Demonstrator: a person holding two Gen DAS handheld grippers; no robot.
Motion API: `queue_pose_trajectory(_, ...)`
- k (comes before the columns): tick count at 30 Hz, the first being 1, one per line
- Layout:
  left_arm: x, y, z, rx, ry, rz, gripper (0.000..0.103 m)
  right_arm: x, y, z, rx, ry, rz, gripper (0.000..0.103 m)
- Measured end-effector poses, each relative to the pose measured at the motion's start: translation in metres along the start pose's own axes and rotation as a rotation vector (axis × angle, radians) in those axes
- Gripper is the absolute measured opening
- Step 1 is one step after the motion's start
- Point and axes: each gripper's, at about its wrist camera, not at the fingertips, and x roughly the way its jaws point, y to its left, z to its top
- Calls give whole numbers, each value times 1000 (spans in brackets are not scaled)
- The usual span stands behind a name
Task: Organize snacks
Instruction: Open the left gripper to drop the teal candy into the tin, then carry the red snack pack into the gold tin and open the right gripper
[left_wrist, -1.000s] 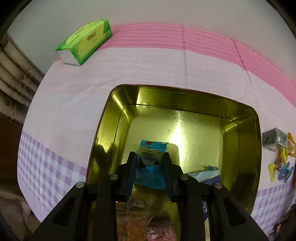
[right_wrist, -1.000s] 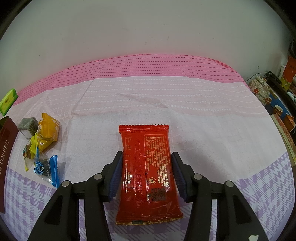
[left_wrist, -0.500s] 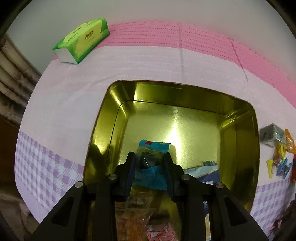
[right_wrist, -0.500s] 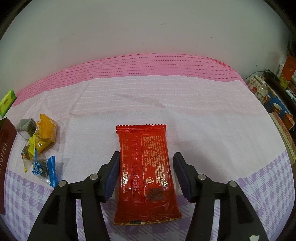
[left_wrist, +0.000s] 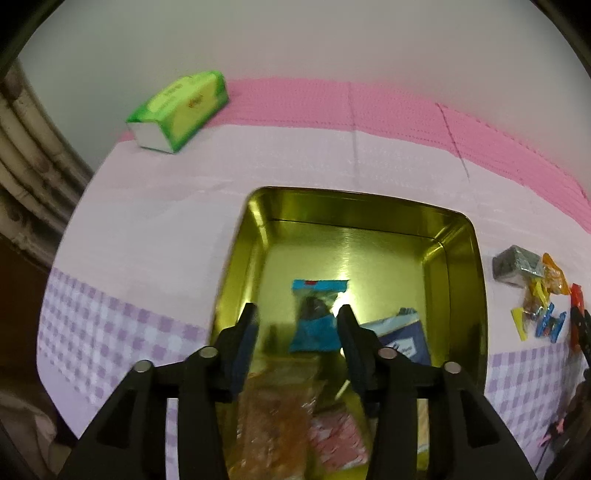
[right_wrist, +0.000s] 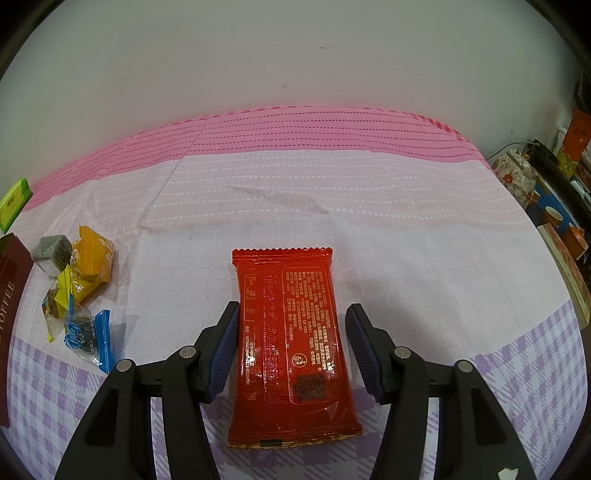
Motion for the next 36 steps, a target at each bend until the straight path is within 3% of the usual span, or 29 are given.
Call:
queue_pose_trajectory(5, -24, 20, -14, -22, -54, 18, 53, 3, -6, 8, -8, 44, 14, 54)
queue_pose_trajectory(9, -39, 37, -26, -50, -87, 58, 62, 6, -6, 14, -9, 83, 21, 55)
queue_pose_trajectory(16, -46, 56, -33, -53, -117, 78, 63, 12, -9, 24, 5, 158, 5, 53)
queue_pose_trajectory(21, -41, 68, -33, -92, -121, 43, 65, 11, -1, 28, -2, 180, -9, 46)
queue_pose_trajectory(24, -38, 68, -32, -106, -97, 26, 65, 12, 0, 30, 0, 195, -17, 45)
queue_pose_trajectory(32, -41, 61, -34, -68, -119, 59, 71, 10, 9, 30, -30, 198, -53, 40)
queue_pose_trajectory(36, -43, 61, -34, -75, -124, 41, 72, 5, 13, 27, -28, 198, -61, 40)
